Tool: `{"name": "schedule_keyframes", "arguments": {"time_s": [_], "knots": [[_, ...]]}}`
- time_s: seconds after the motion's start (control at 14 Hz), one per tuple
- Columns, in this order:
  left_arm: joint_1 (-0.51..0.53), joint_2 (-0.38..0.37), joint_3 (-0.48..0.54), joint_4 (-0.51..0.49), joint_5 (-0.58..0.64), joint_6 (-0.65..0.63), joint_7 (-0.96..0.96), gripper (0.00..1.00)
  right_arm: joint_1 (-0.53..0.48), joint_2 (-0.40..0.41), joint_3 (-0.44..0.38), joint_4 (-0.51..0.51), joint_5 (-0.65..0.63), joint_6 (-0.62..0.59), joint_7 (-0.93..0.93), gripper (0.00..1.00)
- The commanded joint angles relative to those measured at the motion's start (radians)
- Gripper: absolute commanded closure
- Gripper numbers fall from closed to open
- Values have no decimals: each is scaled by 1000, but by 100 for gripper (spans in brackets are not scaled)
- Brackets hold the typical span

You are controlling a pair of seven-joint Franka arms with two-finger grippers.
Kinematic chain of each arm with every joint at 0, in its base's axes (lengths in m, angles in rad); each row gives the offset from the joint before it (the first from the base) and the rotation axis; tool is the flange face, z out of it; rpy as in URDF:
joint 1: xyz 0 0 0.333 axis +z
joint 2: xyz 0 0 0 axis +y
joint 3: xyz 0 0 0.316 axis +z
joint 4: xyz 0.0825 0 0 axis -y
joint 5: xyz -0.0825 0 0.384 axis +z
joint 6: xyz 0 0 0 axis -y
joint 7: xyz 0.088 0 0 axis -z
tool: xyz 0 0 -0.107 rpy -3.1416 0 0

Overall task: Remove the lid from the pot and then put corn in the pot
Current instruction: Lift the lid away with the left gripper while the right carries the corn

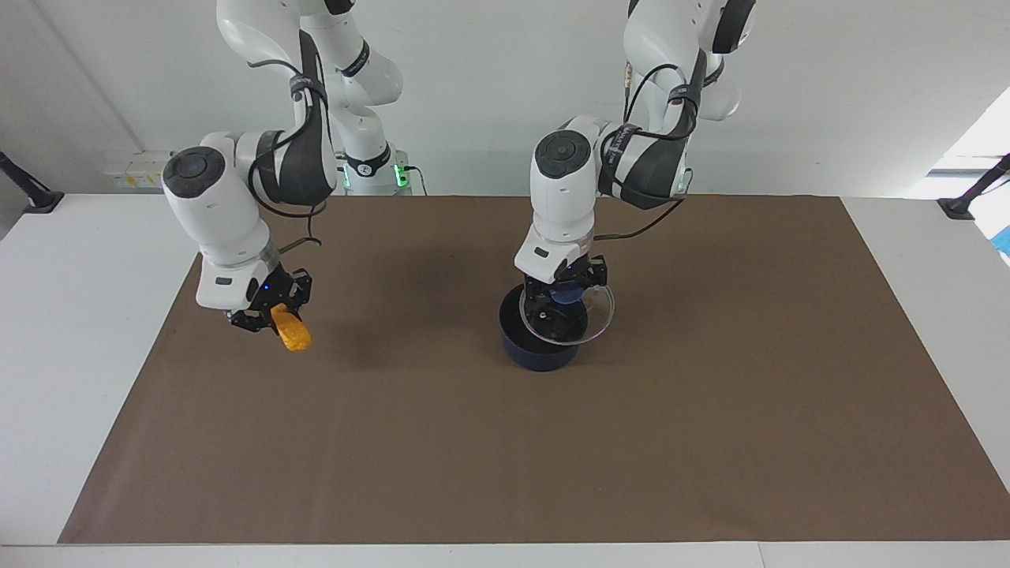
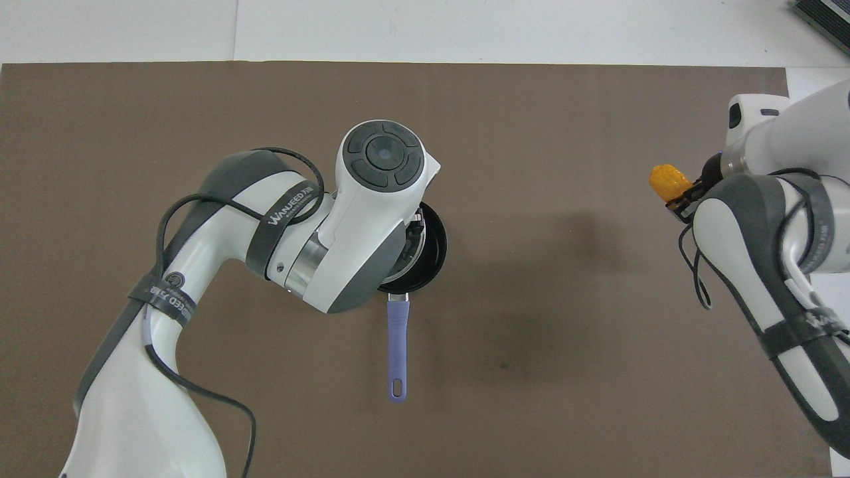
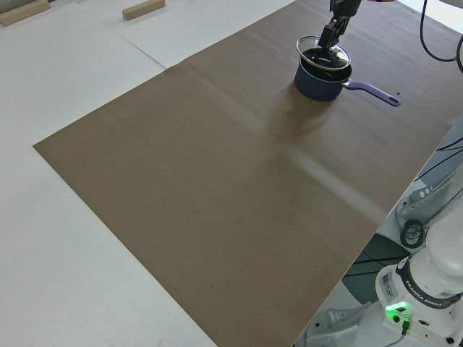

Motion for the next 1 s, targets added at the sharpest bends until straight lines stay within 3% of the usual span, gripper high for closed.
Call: {"name": "schedule_keyframes", "arguments": {"time_s": [0.0, 0.36, 0.93], "knots": [[50, -50, -1, 4, 15, -50, 7, 100, -5, -79, 9, 3, 22, -84, 83, 100], [181, -126, -1, -42, 2, -74, 88, 100, 58, -117, 26, 32, 13, -190, 282, 100], [399, -284, -1, -207, 2, -71, 303, 100, 360, -64, 40, 33, 106, -65, 880, 100]]}}
